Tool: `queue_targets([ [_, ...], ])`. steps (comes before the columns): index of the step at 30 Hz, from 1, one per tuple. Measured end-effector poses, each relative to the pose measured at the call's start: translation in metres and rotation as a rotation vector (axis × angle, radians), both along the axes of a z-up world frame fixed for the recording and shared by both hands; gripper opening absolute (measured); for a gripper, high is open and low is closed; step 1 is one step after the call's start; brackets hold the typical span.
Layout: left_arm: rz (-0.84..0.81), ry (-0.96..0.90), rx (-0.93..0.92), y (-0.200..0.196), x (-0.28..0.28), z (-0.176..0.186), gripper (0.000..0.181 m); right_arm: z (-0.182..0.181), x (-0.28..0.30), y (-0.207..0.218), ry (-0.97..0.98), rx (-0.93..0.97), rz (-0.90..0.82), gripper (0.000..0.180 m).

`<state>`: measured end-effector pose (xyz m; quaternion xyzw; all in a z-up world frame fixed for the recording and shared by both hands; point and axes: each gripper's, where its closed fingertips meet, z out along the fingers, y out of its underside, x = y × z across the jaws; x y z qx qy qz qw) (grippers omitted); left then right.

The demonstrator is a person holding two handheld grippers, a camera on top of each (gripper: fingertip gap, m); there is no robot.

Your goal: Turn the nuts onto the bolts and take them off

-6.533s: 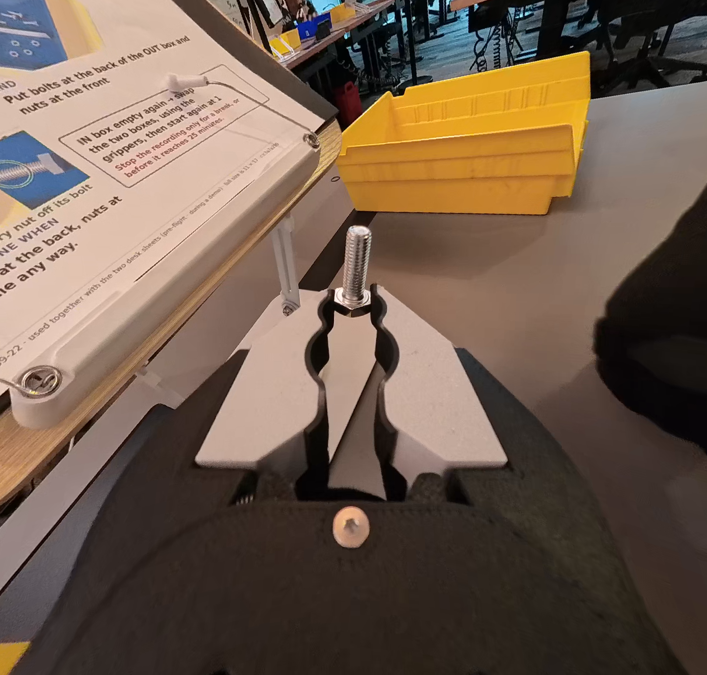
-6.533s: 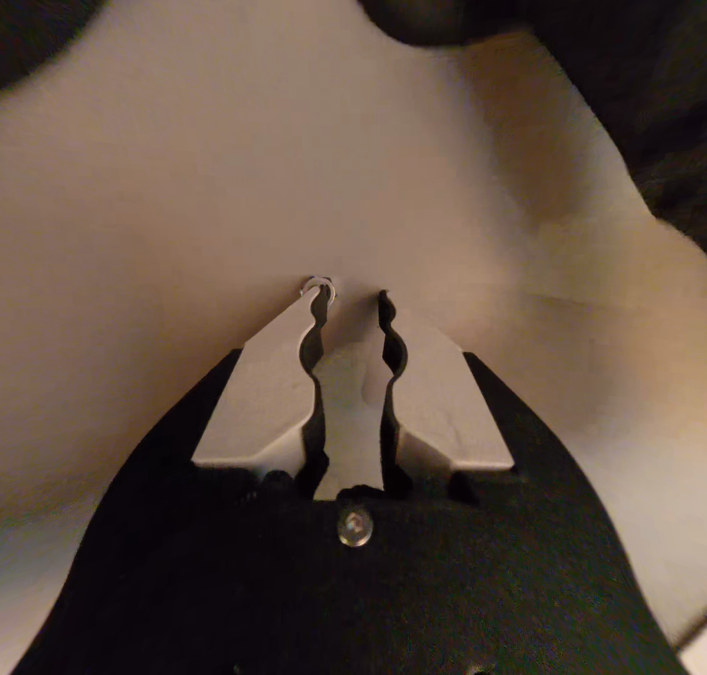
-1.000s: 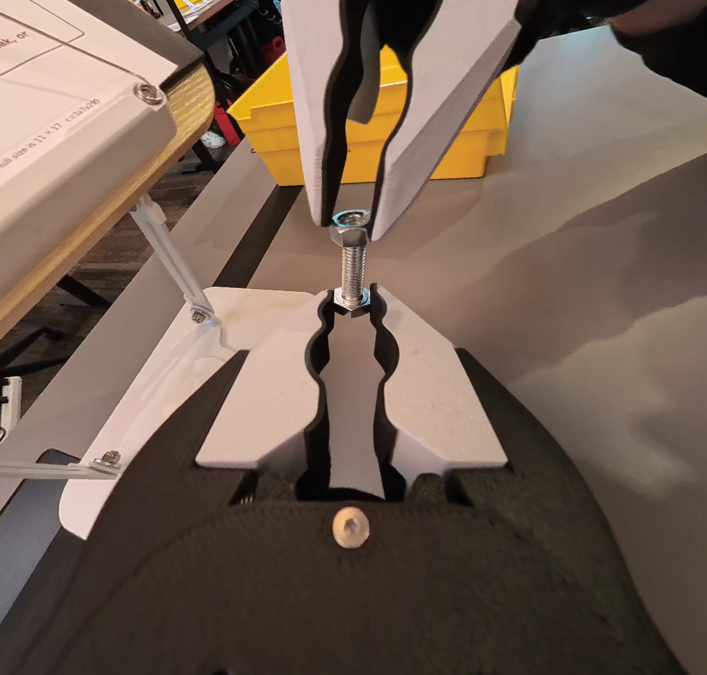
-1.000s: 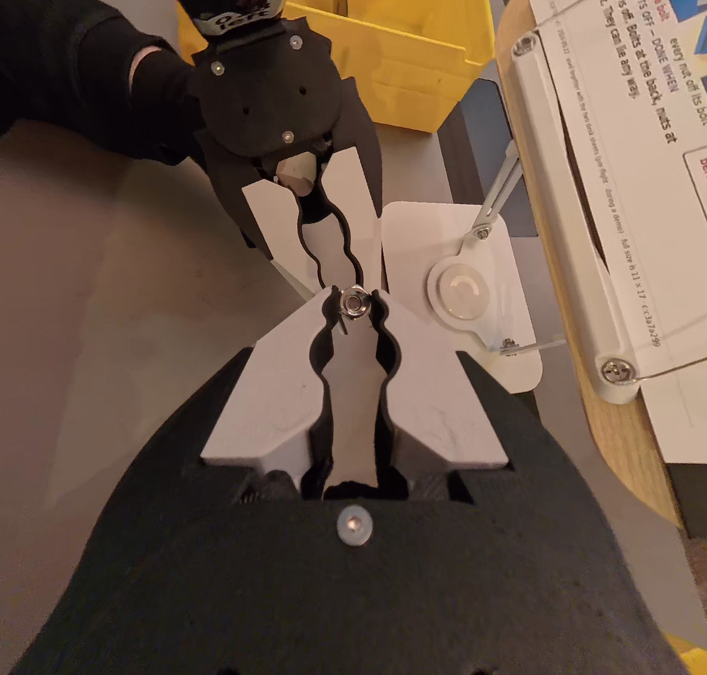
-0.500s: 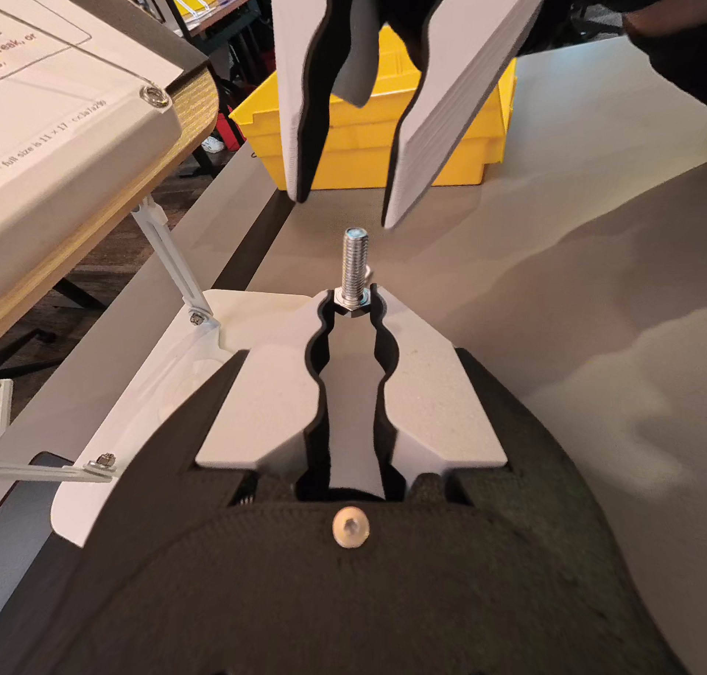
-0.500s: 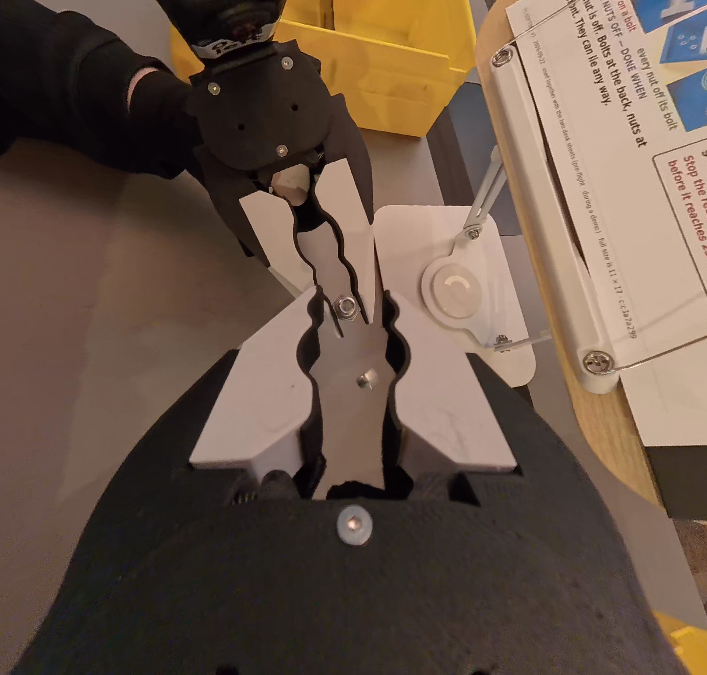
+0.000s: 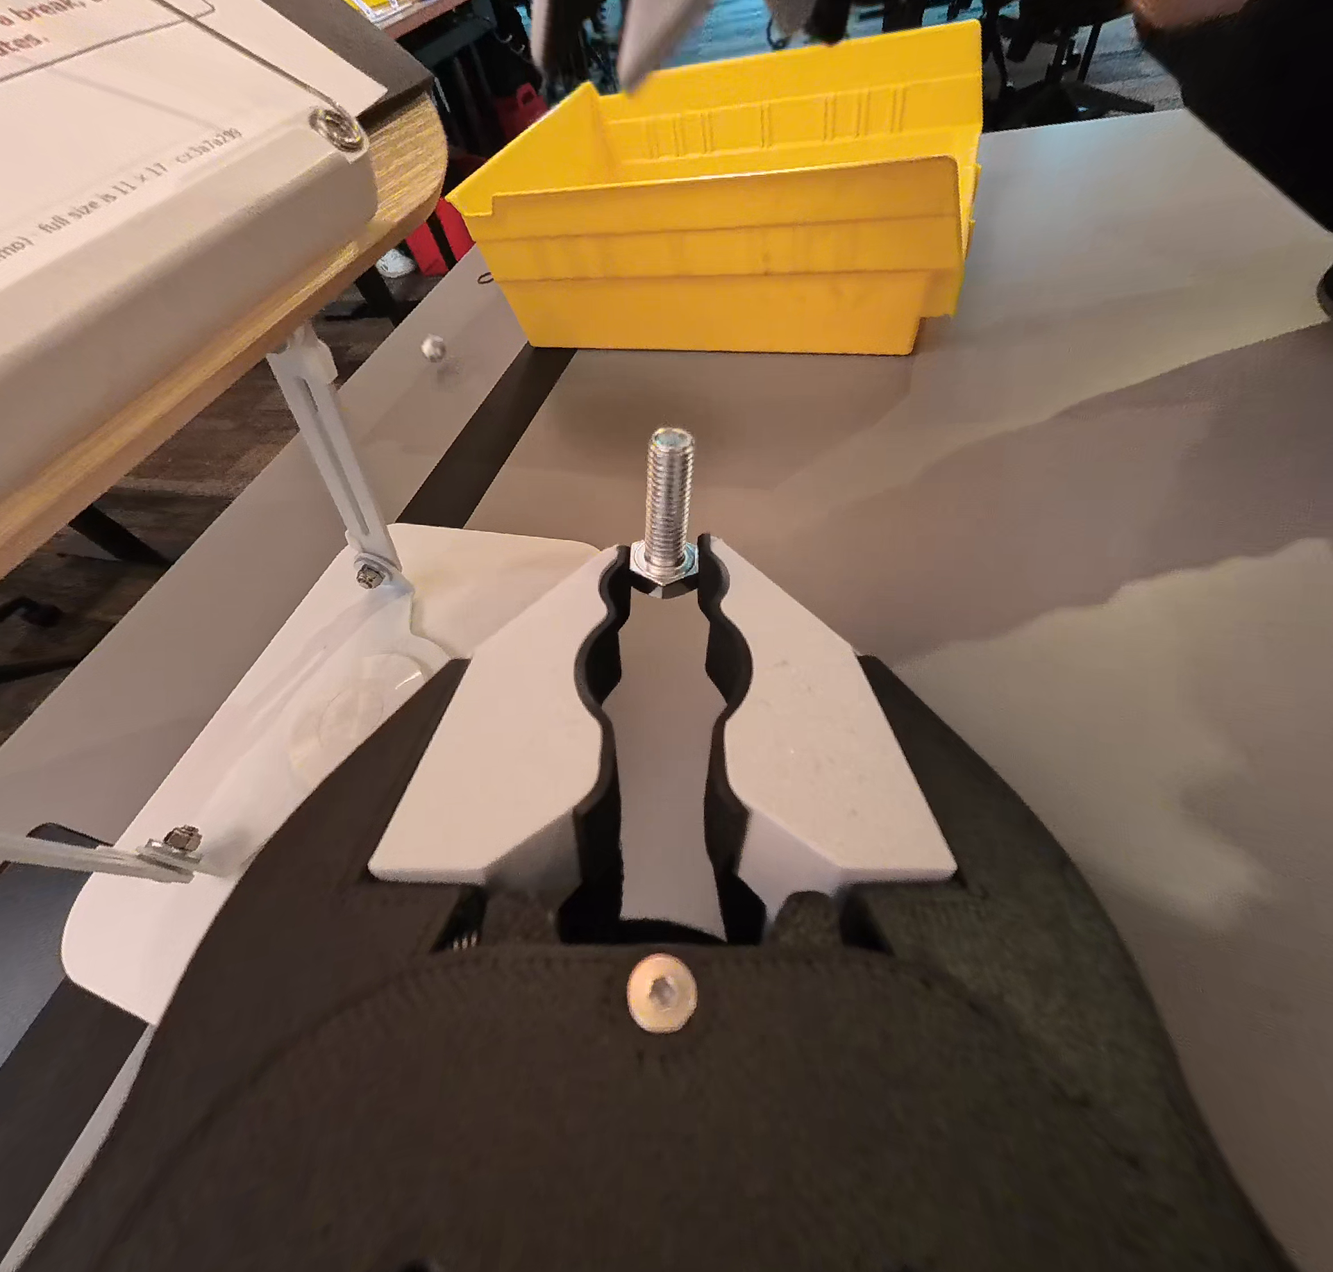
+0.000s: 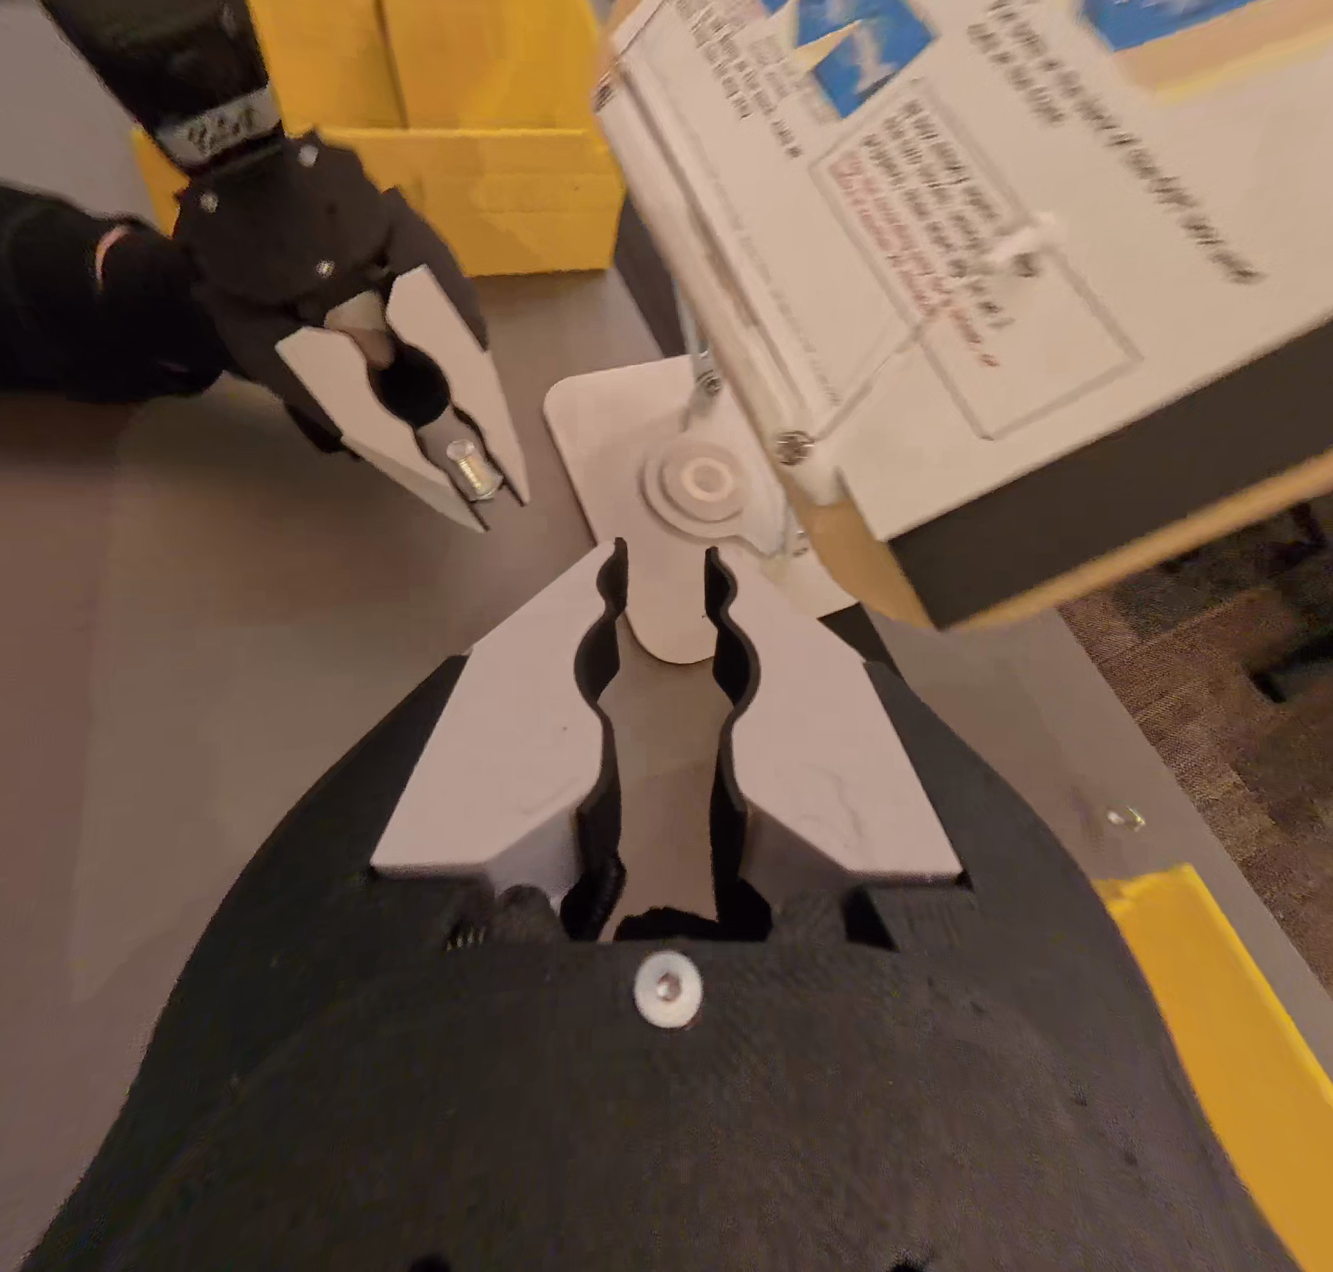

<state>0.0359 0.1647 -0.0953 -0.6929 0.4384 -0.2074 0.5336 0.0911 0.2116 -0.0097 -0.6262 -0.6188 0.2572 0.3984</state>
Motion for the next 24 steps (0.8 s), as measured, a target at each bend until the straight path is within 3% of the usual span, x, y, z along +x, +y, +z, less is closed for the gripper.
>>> queue_targets([
  [8, -0.002, 0.001, -0.021, 0.001, -0.001, -0.005, 0.016, 0.052, 0.053, 0.040, 0.213, 0.010, -0.184, 0.015],
  [24, -0.004, 0.000, -0.037, 0.002, 0.001, -0.010, 0.016, 0.118, 0.124, 0.064, 0.509, 0.084, -0.354, 0.013],
])
